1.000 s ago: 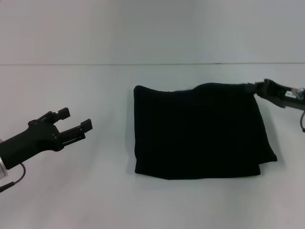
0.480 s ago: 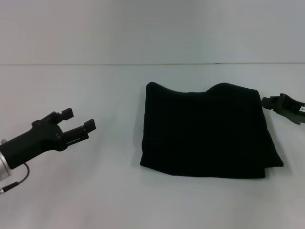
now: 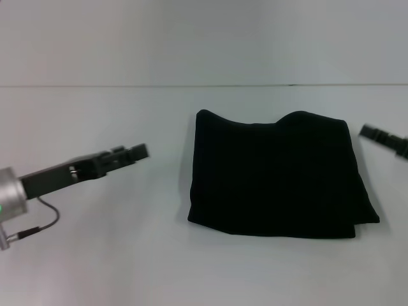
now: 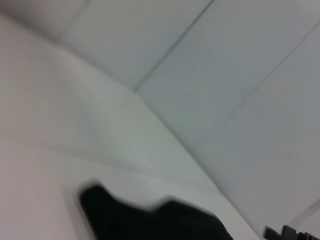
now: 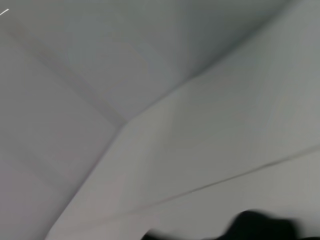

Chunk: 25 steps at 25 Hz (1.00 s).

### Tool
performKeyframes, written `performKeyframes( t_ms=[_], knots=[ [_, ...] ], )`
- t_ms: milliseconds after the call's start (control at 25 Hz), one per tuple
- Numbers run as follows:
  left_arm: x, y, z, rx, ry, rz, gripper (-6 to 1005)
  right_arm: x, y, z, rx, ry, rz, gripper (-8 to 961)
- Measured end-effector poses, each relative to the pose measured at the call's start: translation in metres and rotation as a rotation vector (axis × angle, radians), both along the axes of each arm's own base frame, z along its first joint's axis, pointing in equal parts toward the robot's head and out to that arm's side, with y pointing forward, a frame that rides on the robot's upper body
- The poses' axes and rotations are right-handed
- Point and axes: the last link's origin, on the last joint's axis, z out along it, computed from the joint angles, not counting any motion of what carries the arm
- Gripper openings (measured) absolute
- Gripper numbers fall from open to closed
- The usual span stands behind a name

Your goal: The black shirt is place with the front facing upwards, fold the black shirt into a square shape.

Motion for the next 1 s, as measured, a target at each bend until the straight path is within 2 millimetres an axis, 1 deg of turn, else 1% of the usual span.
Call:
performKeyframes(
  t_ms=[120,160,200,240,360,480,600,800,960,1000],
  knots=[
    [0.020,0.018,-0.003,-0.189,-0.022,0.063,908,-0.011,-0.020,-0.008,-0.039,-0.119,0.245,455],
    [0.020,0.018,-0.003,-0.189,-0.022,0.063,908,-0.013,-0.026,-0.014,-0.057,-0.161,0.323,482],
    [0.033,0.034,-0.007,-0.307,0.000,0.147,908,-0.014,-0.037,-0.024,-0.088,-0.226,0.418,531],
    [0.036,0.037,-0.009,-0.328,0.008,0.168,907,-0.014,-0.037,-0.024,-0.088,-0.226,0.418,579],
    [0.050,0.055,-0.021,-0.394,0.077,0.246,907,-0.012,-0.052,-0.043,-0.115,-0.310,0.513,725],
    [0.059,0.069,-0.036,-0.378,0.130,0.285,906,-0.008,-0.067,-0.058,-0.097,-0.371,0.572,788],
    [0.064,0.077,-0.048,-0.347,0.160,0.305,905,-0.003,-0.078,-0.064,-0.073,-0.405,0.601,851],
    [0.061,0.082,-0.063,-0.287,0.194,0.356,904,0.003,-0.087,-0.064,-0.076,-0.417,0.601,851],
    [0.057,0.081,-0.072,-0.262,0.218,0.381,903,0.005,-0.090,-0.063,-0.073,-0.422,0.608,851],
    [0.058,0.080,-0.078,-0.259,0.225,0.384,903,0.005,-0.090,-0.063,-0.072,-0.423,0.610,851]
  ],
)
